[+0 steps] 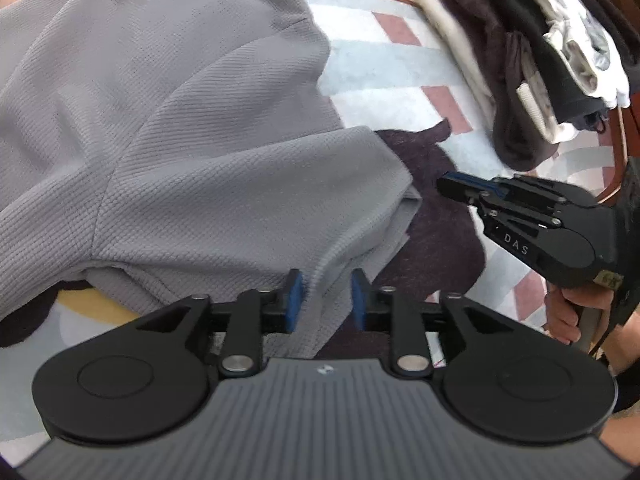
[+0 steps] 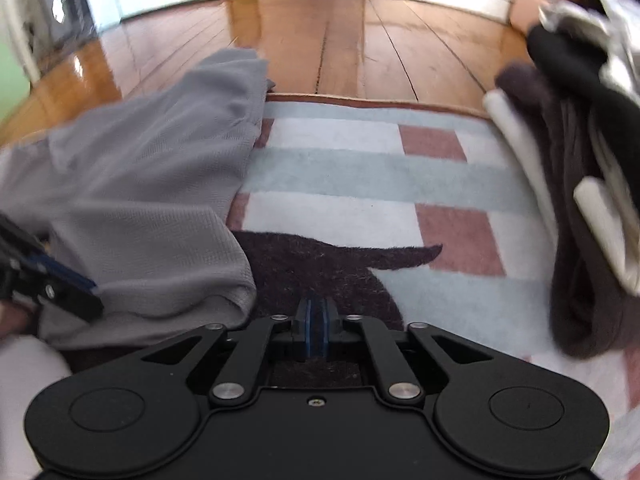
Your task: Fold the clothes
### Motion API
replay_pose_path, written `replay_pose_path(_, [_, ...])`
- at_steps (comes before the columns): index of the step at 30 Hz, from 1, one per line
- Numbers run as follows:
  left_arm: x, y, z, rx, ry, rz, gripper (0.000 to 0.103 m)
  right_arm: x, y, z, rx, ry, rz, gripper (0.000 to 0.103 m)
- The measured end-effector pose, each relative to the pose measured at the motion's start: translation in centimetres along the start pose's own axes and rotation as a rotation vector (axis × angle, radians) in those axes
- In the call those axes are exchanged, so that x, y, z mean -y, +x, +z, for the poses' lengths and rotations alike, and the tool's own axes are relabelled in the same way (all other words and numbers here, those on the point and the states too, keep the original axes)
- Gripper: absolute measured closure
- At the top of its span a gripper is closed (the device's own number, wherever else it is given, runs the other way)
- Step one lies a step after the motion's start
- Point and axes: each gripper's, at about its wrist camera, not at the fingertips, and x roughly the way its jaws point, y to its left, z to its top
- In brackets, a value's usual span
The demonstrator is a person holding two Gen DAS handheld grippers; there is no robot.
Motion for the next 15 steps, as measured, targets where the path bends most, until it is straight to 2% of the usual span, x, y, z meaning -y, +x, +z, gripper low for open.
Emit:
replay_pose_path(3, [-0.1, -1.7, 0.6, 0.067, 0.001, -0.04, 0.06, 0.5, 0.0, 1.1, 0.007, 0.069, 0.074, 0.09])
replay_pose_path(6, [-1.7, -4.1, 1.3, 0.162, -0.03, -0.022, 0.054, -0.4, 0.2, 3.8, 0.007, 0.065, 0.139, 0.085])
replay_pose_path(8, [-2.8, -5.7, 1.7, 0.226, -0.052, -0.008, 0.051, -1.0, 0.6, 6.3, -0.013, 0.056, 0.163, 0.066])
replay_pose_path(10, [-4.0, -7.3, 2.2, 0.291, -0.073, 0.005, 0.048, -1.5, 1.1, 9.1, -0.045, 0.054, 0.175, 0.053])
replay_pose_path(11, [-4.7, -8.0, 2.4, 0.318, -0.08, 0.052, 0.048, -1.8, 1.4, 10.5, -0.061, 0.053, 0.18, 0.047])
replay_pose_path(14, [-6.9, -9.2, 3.2, 0.378, -0.113, 0.178, 0.048, -2.6, 2.2, 14.8, -0.11, 0.049, 0.198, 0.04])
replay_pose_path(15, [-7.7, -9.5, 3.5, 0.396, -0.138, 0.189, 0.043, -2.9, 2.5, 16.2, -0.126, 0.048, 0.203, 0.04])
